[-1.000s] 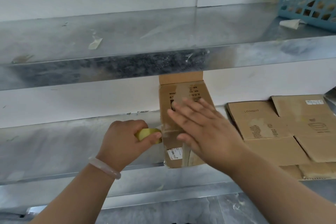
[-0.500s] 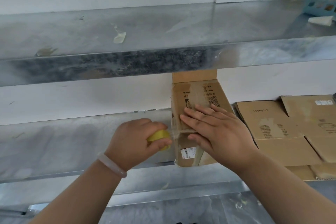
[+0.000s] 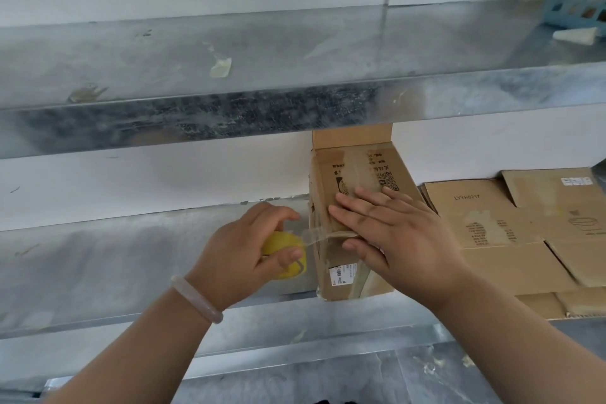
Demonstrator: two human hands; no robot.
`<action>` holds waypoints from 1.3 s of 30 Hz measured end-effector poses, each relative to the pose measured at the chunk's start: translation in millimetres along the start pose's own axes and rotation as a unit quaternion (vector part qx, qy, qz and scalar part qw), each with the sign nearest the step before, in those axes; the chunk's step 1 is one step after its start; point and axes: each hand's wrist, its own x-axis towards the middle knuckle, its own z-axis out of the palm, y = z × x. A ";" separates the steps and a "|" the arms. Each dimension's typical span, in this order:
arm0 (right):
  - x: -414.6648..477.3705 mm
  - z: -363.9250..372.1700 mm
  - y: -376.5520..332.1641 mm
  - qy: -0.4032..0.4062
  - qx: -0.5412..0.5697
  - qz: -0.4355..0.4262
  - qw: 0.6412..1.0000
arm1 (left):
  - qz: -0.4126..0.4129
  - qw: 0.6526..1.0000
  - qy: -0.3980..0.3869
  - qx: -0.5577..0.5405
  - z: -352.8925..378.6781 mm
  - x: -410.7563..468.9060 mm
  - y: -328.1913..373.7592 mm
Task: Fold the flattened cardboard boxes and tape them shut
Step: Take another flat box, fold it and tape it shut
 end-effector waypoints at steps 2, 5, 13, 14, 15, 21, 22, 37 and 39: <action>-0.3 0.7 0.6 -0.001 -0.003 -0.003 1.000 | -0.015 0.999 0.031 -0.040 4.0 -5.1 -3.4; -0.5 0.5 0.2 0.000 -0.007 -0.012 1.000 | -0.060 0.993 0.032 -0.097 13.1 -6.6 -1.8; -23.1 -10.9 33.4 0.160 0.205 0.053 0.964 | -0.135 0.975 0.096 -0.150 40.6 8.4 16.2; -33.3 -9.0 44.4 0.230 0.242 0.142 0.932 | -0.136 0.976 0.094 -0.144 41.0 8.3 15.8; -43.6 -3.7 55.9 0.268 0.261 0.245 0.894 | -0.136 0.976 0.092 -0.142 40.9 7.5 15.6; -91.0 78.4 94.4 -0.218 0.129 0.485 0.837 | -0.159 0.974 0.088 -0.135 36.7 -1.2 19.3; -95.5 88.9 95.8 -0.246 0.100 0.467 0.843 | -0.164 0.974 0.084 -0.133 35.1 -2.3 20.2; -116.9 27.0 37.2 0.134 0.477 0.624 0.604 | -0.144 0.974 0.097 -0.142 33.6 -14.0 27.6; -116.3 4.2 13.2 0.156 0.475 0.581 0.642 | -0.144 0.975 0.097 -0.142 34.1 -13.4 26.4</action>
